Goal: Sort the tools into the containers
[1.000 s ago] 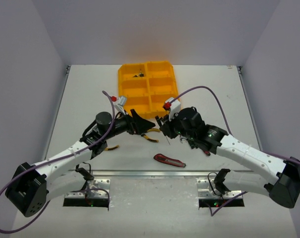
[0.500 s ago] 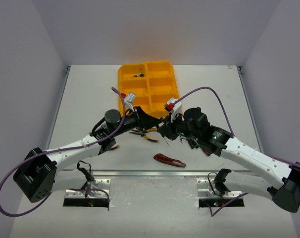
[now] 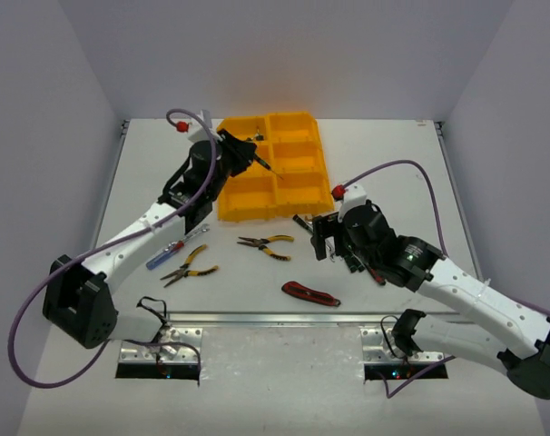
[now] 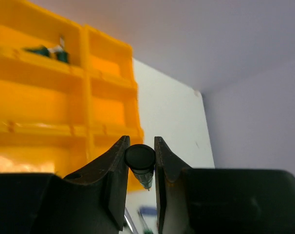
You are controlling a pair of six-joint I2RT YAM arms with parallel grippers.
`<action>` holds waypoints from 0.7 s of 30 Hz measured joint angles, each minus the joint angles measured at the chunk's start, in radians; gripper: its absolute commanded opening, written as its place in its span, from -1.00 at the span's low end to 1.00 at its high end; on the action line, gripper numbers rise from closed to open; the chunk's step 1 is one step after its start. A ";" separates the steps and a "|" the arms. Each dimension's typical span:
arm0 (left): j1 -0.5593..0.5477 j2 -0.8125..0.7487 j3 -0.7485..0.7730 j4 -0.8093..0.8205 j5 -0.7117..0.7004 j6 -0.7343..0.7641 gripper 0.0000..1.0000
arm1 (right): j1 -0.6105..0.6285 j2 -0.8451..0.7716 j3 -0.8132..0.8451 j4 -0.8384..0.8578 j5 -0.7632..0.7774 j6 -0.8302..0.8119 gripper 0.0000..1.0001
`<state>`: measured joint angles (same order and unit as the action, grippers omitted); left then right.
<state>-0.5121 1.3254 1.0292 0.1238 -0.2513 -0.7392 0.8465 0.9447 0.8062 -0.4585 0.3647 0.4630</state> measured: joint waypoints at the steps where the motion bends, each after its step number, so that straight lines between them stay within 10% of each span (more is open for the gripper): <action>1: 0.039 0.040 0.041 -0.005 -0.036 0.003 -1.00 | 0.000 -0.017 0.000 -0.026 0.022 0.010 0.98; 15: 0.213 0.614 0.396 -0.007 -0.149 0.053 -0.97 | -0.044 -0.032 -0.040 -0.159 0.083 0.061 0.98; 21: 0.219 0.685 0.408 -0.006 -0.096 0.044 0.46 | -0.087 0.076 -0.053 -0.162 0.026 0.043 0.97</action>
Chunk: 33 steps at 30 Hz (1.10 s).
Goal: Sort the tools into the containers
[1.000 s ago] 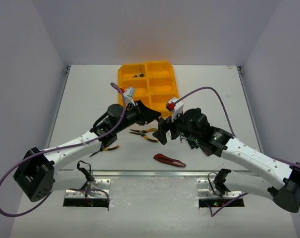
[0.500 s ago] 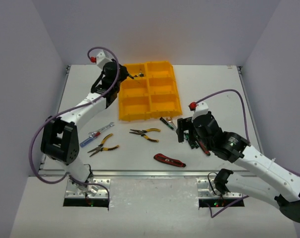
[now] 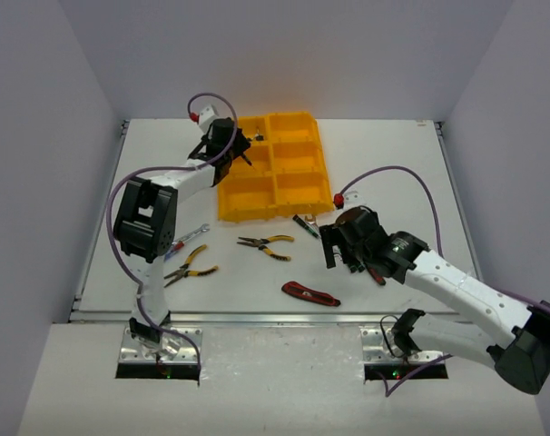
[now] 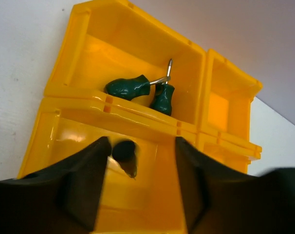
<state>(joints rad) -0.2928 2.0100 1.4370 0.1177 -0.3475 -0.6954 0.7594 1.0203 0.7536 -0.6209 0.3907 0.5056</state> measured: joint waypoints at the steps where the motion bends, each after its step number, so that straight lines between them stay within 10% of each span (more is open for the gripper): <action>1: 0.000 0.012 0.009 0.000 0.012 -0.012 0.54 | -0.010 0.018 0.000 0.003 -0.014 -0.008 0.95; 9: 0.000 -0.146 -0.126 -0.018 0.047 -0.052 1.00 | -0.081 0.298 0.067 0.059 -0.112 -0.104 0.00; 23: 0.000 -1.006 -0.485 -0.084 0.107 0.034 1.00 | -0.116 0.753 0.300 0.246 -0.168 -0.304 -0.23; 33: 0.000 -1.091 -0.703 -0.216 0.219 0.046 1.00 | -0.116 0.880 0.364 0.315 -0.191 -0.365 -0.66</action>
<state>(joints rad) -0.2928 0.9192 0.7337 -0.0980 -0.1280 -0.6499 0.6431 1.9000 1.1173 -0.3060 0.1995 0.1411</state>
